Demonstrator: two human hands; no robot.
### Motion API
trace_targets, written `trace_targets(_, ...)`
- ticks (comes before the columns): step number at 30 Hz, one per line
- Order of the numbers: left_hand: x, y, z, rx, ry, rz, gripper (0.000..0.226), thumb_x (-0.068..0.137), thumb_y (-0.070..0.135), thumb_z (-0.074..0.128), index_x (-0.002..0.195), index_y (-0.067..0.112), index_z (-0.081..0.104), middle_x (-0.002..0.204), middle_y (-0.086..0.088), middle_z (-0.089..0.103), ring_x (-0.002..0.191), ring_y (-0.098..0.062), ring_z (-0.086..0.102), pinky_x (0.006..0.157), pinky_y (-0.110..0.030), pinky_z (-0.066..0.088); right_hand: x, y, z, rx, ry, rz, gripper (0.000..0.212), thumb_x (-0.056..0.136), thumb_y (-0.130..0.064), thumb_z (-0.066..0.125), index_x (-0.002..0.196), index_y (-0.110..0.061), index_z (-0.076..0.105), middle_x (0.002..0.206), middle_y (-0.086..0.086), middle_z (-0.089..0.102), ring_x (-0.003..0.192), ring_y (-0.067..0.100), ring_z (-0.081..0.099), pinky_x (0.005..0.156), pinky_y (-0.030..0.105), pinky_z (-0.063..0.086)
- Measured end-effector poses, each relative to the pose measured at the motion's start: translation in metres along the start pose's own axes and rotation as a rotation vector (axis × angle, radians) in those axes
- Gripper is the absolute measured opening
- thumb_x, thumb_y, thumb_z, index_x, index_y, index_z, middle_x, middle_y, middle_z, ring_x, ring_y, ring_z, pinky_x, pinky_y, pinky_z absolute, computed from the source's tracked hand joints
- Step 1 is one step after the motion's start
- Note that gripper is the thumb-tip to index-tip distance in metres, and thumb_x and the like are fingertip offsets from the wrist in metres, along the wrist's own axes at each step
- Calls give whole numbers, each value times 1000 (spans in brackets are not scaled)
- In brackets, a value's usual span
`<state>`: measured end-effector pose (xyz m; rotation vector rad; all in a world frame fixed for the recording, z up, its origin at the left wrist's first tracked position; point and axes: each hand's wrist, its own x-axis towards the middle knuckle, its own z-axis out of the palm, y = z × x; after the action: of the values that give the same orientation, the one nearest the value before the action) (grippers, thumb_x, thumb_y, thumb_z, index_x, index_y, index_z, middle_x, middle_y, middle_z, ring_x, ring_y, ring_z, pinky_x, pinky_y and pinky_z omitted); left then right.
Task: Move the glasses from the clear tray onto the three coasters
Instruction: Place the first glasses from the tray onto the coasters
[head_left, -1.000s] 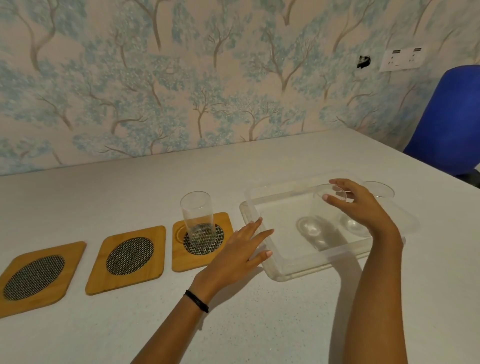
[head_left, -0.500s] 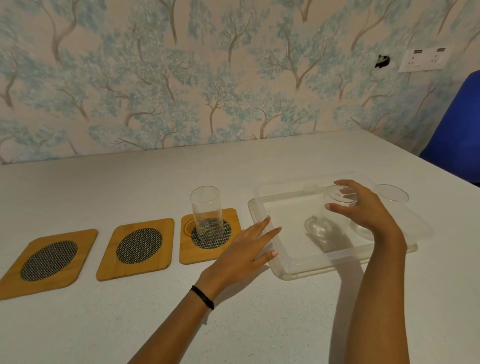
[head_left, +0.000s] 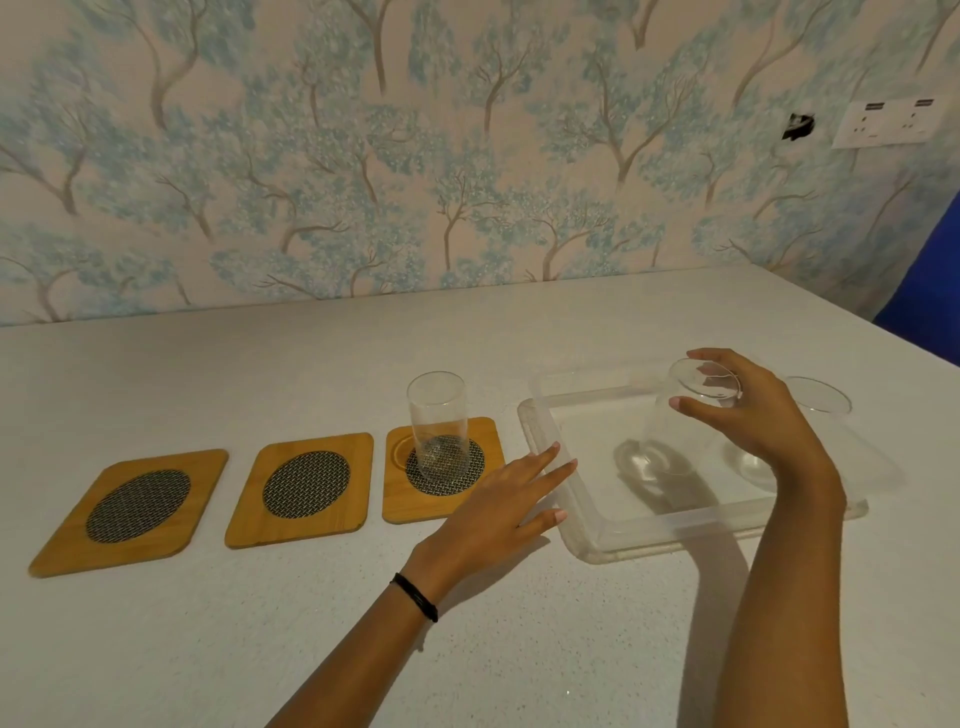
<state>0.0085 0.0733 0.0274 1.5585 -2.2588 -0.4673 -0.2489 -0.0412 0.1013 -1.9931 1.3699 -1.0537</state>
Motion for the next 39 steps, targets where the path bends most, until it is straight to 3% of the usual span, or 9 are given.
trace_targets(3,-5,-4,-1,13,-7,-1,56,96,46,36,145,39,8,158,13,2,145,-11,4,114,-31,6,0,-12,0,46,5,-43,51,72,-31,77,118,-30,56,113,0,60,102,14,57,79,24,42)
trace_targets(10,-17,-12,-4,-31,19,-2,61,95,48,37,137,49,-7,152,22,-4,144,-5,-2,112,-28,2,0,-46,8,72,-11,-156,50,70,-34,77,116,-32,57,111,-4,63,102,10,59,80,22,47)
trace_targets(15,-33,-27,-10,-11,67,-21,56,95,47,38,145,38,15,157,12,15,142,-2,5,113,-26,7,0,-66,18,85,-62,-200,52,69,-34,78,117,-29,58,110,-3,64,101,9,60,75,14,45)
trace_targets(18,-48,-38,-17,-8,102,-20,53,95,45,40,144,35,23,153,9,29,139,-1,19,112,-23,19,-1,-77,25,77,-114,-229,52,69,-34,78,116,-30,57,110,-3,64,100,8,60,72,10,45)
trace_targets(23,-76,-61,-30,-42,149,-72,50,93,48,41,141,40,27,141,24,32,128,13,20,104,-12,19,-4,-96,36,114,-202,-257,51,67,-38,77,114,-33,58,108,-6,65,101,-3,59,71,4,47)
trace_targets(28,-103,-85,-50,-38,250,-155,44,92,50,41,135,42,37,133,25,41,120,9,39,97,-13,30,-7,-116,54,108,-270,-304,58,60,-51,72,113,-34,58,107,-12,64,101,-8,57,72,2,46)
trace_targets(31,-118,-104,-62,-39,319,-221,43,92,44,44,133,32,45,133,10,52,118,-1,45,97,-22,36,-7,-123,66,92,-318,-328,58,61,-51,72,114,-33,59,110,-9,64,104,0,59,74,6,48)
trace_targets(35,-142,-136,-78,0,356,-321,42,93,31,51,134,24,45,137,2,51,124,-10,45,101,-26,37,-10,-134,80,78,-380,-345,58,59,-54,71,113,-36,58,109,-10,64,103,2,60,74,11,51)
trace_targets(39,-167,-163,-86,-21,339,-456,48,93,33,50,139,24,38,145,-4,43,132,-19,39,109,-38,35,-13,-143,94,75,-442,-356,58,58,-56,71,112,-37,58,109,-9,64,101,2,60,75,18,53)
